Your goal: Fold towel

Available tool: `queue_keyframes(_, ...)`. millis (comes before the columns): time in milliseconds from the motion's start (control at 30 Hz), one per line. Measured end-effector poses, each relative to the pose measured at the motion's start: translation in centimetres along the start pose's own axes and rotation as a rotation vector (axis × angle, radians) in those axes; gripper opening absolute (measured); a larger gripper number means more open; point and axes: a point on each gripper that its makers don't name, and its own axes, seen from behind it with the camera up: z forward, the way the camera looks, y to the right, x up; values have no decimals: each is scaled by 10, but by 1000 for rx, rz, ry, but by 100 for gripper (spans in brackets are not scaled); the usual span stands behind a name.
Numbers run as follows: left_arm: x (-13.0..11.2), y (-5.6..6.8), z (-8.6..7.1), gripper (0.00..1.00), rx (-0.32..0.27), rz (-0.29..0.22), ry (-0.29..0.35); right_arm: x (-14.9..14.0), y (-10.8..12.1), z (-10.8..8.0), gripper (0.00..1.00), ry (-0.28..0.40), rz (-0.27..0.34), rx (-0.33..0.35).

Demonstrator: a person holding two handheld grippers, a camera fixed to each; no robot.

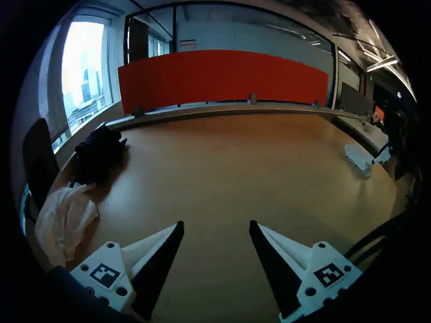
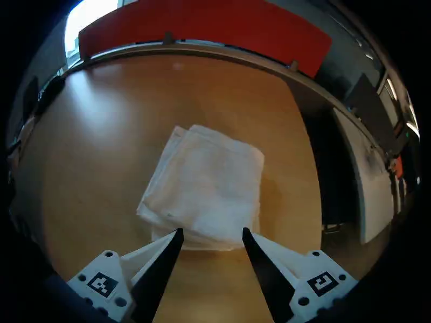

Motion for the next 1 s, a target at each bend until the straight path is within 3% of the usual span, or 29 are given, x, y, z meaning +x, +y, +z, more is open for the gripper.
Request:
queue_keyframes(467, -1, -6, -3, 90, 12, -8, 3, 28, -57, 11, 83, 59, -34, 98)
queue_keyframes(667, -3, -8, -3, 90, 16, -13, 2, 32, -66, 16, 73, 53, -47, 110)
queue_keyframes(867, -4, -10, -3, 90, 18, -13, 0, 32, -67, 20, 56, 48, -45, 107)
queue_keyframes(1000, -4, -12, -3, 90, 19, -13, -2, 30, -70, 22, 55, 41, -56, 112)
